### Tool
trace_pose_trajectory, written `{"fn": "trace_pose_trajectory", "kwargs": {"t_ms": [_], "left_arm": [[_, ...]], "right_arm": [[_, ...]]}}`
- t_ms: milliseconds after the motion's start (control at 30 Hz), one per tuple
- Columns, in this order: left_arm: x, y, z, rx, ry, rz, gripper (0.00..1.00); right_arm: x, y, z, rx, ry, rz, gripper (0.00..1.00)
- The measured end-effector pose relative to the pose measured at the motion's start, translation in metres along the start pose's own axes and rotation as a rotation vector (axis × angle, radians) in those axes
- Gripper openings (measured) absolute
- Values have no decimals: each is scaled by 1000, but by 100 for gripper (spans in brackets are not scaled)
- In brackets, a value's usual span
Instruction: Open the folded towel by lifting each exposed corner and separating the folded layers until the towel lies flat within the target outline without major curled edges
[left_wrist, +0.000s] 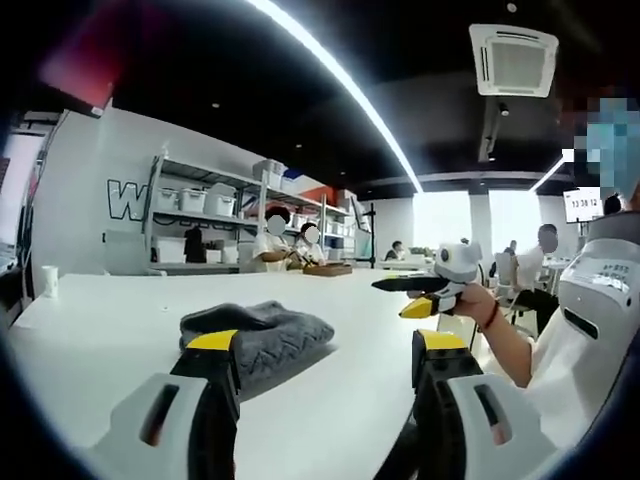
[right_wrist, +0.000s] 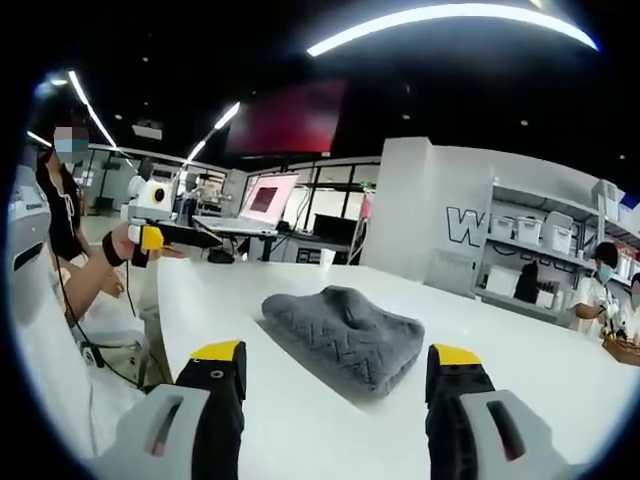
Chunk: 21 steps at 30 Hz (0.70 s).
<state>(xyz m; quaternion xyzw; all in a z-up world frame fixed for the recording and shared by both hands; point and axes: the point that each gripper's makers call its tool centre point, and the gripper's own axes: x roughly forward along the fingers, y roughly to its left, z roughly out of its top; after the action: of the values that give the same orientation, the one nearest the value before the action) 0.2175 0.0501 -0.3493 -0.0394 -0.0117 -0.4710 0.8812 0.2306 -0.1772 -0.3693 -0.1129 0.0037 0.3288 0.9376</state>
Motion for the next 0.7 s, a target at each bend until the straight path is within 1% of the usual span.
{"fn": "trace_pose_trajectory", "kwargs": {"t_ms": [100, 233, 267, 300, 533, 700], "left_arm": [[2, 0, 1, -7, -9, -9, 68], [6, 6, -2, -11, -2, -4, 68], [6, 7, -2, -11, -5, -2, 68], [7, 8, 0, -12, -20, -1, 68], [12, 12, 0, -24, -19, -5, 68], [15, 12, -1, -10, -11, -6, 68]], "right_arm": [[1, 0, 2, -4, -6, 2, 71], [2, -1, 3, -11, -4, 4, 70], [2, -1, 3, -11, -4, 3, 70], [3, -2, 3, -10, -4, 4, 69], [5, -5, 4, -7, -7, 1, 69], [5, -8, 3, 1, -7, -2, 68]]}}
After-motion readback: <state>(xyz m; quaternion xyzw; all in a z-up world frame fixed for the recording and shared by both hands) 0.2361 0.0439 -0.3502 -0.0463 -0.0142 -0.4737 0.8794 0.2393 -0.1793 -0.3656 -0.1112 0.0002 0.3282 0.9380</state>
